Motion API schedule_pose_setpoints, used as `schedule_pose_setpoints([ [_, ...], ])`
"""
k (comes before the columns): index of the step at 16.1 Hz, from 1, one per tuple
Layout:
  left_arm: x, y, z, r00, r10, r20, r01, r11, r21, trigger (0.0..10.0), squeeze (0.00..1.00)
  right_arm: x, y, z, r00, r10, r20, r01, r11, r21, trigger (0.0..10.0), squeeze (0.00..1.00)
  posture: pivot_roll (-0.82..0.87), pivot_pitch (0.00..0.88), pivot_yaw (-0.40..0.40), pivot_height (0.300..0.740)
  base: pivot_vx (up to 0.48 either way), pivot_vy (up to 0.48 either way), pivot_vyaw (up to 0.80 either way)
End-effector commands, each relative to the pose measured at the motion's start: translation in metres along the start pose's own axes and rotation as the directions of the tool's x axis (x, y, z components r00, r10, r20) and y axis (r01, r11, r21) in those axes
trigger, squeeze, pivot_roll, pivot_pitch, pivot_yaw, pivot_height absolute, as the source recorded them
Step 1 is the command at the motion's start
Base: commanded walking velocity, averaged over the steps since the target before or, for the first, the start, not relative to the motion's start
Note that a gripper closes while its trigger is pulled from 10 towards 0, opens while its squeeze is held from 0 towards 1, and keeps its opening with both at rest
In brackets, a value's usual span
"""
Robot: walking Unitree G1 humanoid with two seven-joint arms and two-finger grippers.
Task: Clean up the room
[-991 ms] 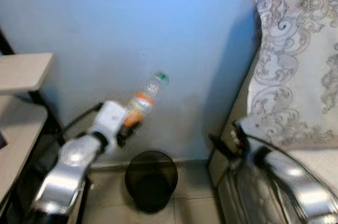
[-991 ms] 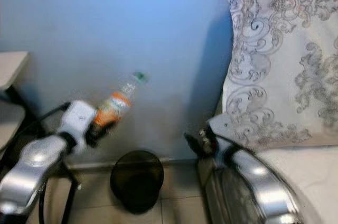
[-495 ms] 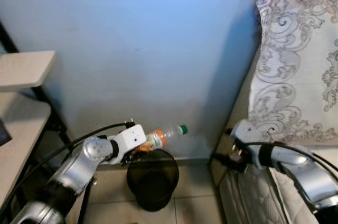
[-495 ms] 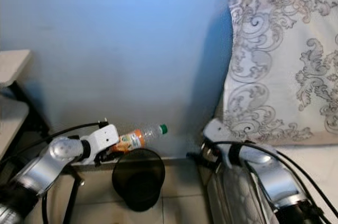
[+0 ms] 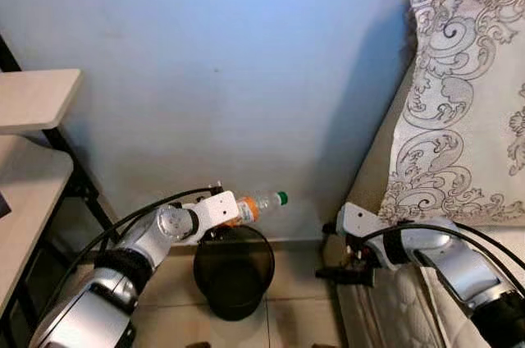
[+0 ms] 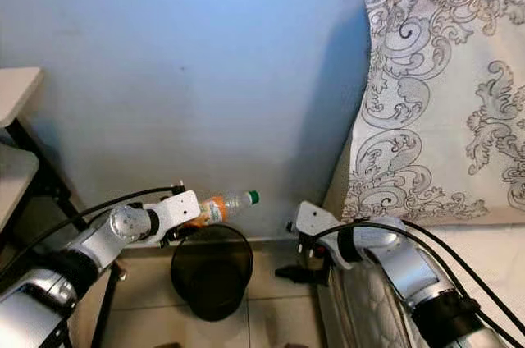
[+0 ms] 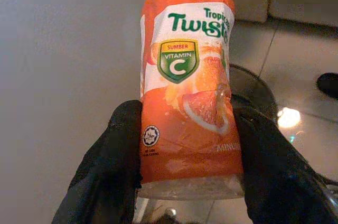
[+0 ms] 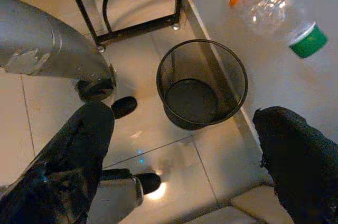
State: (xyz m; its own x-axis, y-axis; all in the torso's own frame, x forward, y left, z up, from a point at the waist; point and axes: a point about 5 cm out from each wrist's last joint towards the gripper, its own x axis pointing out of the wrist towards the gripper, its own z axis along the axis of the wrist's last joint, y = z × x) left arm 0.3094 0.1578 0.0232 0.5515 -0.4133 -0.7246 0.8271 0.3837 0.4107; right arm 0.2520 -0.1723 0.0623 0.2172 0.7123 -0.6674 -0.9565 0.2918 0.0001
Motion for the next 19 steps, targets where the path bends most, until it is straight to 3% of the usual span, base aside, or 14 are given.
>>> schedule_pose_setpoints([
  [1, 0.001, 0.003, 0.003, 1.000, 0.017, 0.003, -0.017, 1.000, 0.013, 10.0, 0.00, -0.002, -0.004, 0.003, 1.000, -0.007, -0.002, 0.007, 1.000, -0.029, 10.0, 0.00, -0.09, 0.000, -0.025, 0.740, 0.000, 0.000, 0.00],
  [4, 0.002, 0.008, 0.004, 0.999, 0.023, -0.023, -0.021, 0.998, 0.063, 10.0, 0.00, 0.006, -0.004, 0.008, 0.997, -0.016, 0.074, 0.017, 1.000, -0.007, 10.0, 0.00, -0.09, 0.000, -0.020, 0.740, 0.000, 0.000, 0.00],
  [12, 0.006, 0.010, 0.011, 1.000, 0.025, -0.018, -0.024, 0.998, 0.062, 10.0, 0.00, 0.007, -0.005, 0.005, 0.997, -0.007, 0.081, 0.009, 1.000, -0.020, 10.0, 0.00, -0.10, 0.000, -0.006, 0.740, 0.000, 0.000, 0.00],
  [13, 0.006, 0.011, 0.012, 1.000, 0.028, -0.011, -0.027, 0.999, 0.045, 10.0, 0.18, 0.007, -0.005, 0.004, 0.997, -0.008, 0.080, 0.009, 1.000, -0.020, 10.0, 0.00, -0.10, 0.000, -0.006, 0.740, 0.000, 0.000, 0.00],
  [14, 0.006, 0.010, 0.013, 1.000, 0.014, -0.007, -0.014, 0.999, 0.032, 10.0, 1.00, 0.008, -0.006, 0.003, 0.997, -0.008, 0.079, 0.010, 1.000, -0.023, 10.0, 0.00, -0.10, 0.000, -0.006, 0.740, 0.000, 0.000, 0.00],
  [19, 0.008, 0.008, 0.014, 1.000, 0.000, -0.011, 0.001, 0.999, 0.041, 10.0, 1.00, 0.008, -0.008, 0.002, 0.997, -0.005, 0.072, 0.007, 0.999, -0.032, 10.0, 0.00, -0.10, 0.000, -0.010, 0.740, 0.000, 0.000, 0.00],
])
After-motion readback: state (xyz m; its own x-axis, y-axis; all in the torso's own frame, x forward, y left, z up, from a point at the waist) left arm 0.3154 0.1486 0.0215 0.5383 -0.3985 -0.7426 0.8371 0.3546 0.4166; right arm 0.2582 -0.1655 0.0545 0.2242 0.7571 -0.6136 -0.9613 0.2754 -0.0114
